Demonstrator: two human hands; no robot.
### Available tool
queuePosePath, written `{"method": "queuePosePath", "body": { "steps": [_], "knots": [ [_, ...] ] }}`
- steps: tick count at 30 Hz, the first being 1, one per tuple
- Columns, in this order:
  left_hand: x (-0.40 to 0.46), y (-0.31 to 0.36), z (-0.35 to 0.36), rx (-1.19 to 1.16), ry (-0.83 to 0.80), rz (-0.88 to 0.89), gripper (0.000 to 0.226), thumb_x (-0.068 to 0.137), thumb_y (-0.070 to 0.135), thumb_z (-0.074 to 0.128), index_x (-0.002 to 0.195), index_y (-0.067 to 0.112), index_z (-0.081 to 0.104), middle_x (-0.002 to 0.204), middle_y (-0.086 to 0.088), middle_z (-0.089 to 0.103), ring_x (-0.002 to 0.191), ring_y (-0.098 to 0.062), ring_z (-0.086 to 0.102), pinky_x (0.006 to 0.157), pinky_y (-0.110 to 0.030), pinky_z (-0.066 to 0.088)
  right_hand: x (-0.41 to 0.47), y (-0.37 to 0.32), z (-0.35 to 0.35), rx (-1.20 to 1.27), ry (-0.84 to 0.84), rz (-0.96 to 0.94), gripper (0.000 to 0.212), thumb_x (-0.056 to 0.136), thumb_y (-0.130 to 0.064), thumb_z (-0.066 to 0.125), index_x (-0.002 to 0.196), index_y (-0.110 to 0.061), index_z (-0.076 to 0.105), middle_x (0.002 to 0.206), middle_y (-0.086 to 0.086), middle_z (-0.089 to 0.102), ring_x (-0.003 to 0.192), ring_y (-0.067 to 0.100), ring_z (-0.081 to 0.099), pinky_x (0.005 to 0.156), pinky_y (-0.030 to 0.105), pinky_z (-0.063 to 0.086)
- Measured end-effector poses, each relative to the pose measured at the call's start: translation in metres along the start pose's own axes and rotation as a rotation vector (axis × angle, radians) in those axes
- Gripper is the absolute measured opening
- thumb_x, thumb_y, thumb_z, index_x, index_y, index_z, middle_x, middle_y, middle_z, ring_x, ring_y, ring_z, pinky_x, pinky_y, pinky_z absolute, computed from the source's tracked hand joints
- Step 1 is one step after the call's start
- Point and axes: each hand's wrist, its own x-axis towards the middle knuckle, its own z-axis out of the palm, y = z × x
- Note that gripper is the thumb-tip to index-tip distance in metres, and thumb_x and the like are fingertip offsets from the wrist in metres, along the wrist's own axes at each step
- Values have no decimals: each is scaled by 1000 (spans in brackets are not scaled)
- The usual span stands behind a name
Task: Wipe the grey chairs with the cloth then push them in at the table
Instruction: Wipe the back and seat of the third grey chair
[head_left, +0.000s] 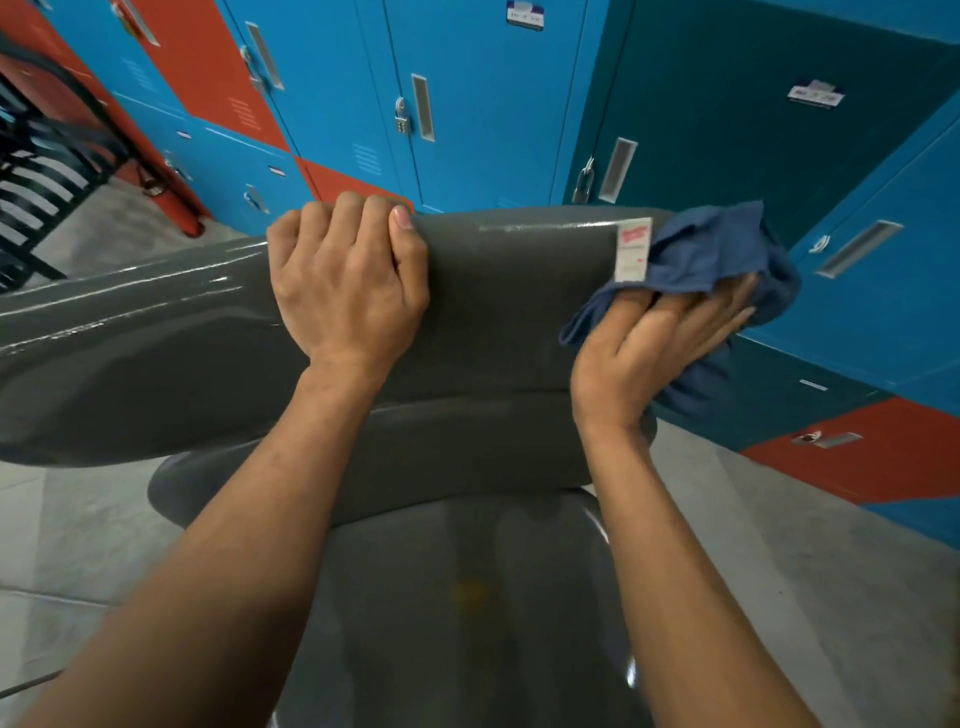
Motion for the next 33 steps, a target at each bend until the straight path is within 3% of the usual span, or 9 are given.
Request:
{"method": "queuePosePath", "body": {
  "steps": [4, 8, 15, 18, 20, 24, 26, 29, 33],
  "knots": [
    [-2, 0, 4, -17, 60, 3, 31, 107, 26, 42, 86, 17, 63, 80, -5, 63, 74, -28, 55, 80, -43, 40, -15, 48, -10, -169, -87, -344, 58, 106, -32, 44, 152, 1, 31, 153, 40, 26, 144, 57, 19, 116, 73, 12],
    [-4, 2, 3, -24, 105, -7, 29, 106, 25, 44, 87, 18, 64, 81, -4, 63, 76, -29, 56, 83, -42, 41, -27, 74, -14, -163, -153, -456, 66, 107, -32, 43, 162, -27, 6, 158, 23, 16, 146, 50, 12, 115, 75, 11],
    [-5, 8, 4, -3, 100, -63, 33, 107, 26, 41, 91, 19, 69, 84, -2, 66, 82, -28, 59, 89, -44, 46, -7, 36, -2, -37, -58, -437, 56, 101, -14, 60, 148, 6, 37, 154, 27, 20, 140, 62, 14, 114, 77, 6],
    [-8, 10, 7, 30, 111, -84, 37, 108, 28, 37, 90, 19, 69, 85, -2, 66, 82, -29, 59, 89, -45, 45, -8, 30, 8, -99, -106, -679, 57, 106, -25, 50, 154, -5, 26, 157, 18, 18, 141, 58, 12, 119, 67, 0],
    [-9, 11, 8, 38, 112, -89, 38, 108, 28, 36, 90, 19, 69, 84, -3, 66, 82, -29, 58, 90, -43, 43, -13, 51, 10, -164, -162, -891, 61, 103, -27, 57, 154, -14, 25, 159, 15, 20, 149, 51, 4, 121, 63, -1],
    [-10, 11, 3, 46, 104, -100, 41, 109, 29, 33, 94, 17, 70, 88, -3, 67, 87, -27, 57, 92, -42, 42, -25, 110, 5, -251, -372, -1209, 74, 81, -6, 79, 145, -14, 43, 157, 6, 32, 156, 30, -5, 125, 52, -4],
    [-15, 13, 1, 25, 75, -96, 42, 110, 29, 31, 104, 18, 70, 99, -2, 69, 98, -27, 57, 101, -42, 40, -21, 119, 1, -293, -451, -1246, 82, 77, -4, 82, 147, -16, 41, 156, 3, 32, 157, 25, -6, 125, 47, -7],
    [-24, 20, -3, 11, 27, -121, 40, 110, 29, 30, 121, 18, 68, 120, -1, 67, 120, -28, 57, 117, -48, 32, -4, 101, -4, -226, -421, -1236, 67, 88, -13, 71, 148, -15, 41, 161, 3, 28, 157, 23, -5, 125, 45, -7],
    [-26, 26, -3, 30, 28, -157, 42, 110, 30, 29, 125, 17, 66, 125, -3, 66, 126, -30, 55, 120, -49, 28, 20, 36, -5, -137, -253, -1115, 42, 107, -27, 51, 147, -14, 51, 161, 9, 35, 151, 38, 23, 124, 53, 1]
  ]
}}
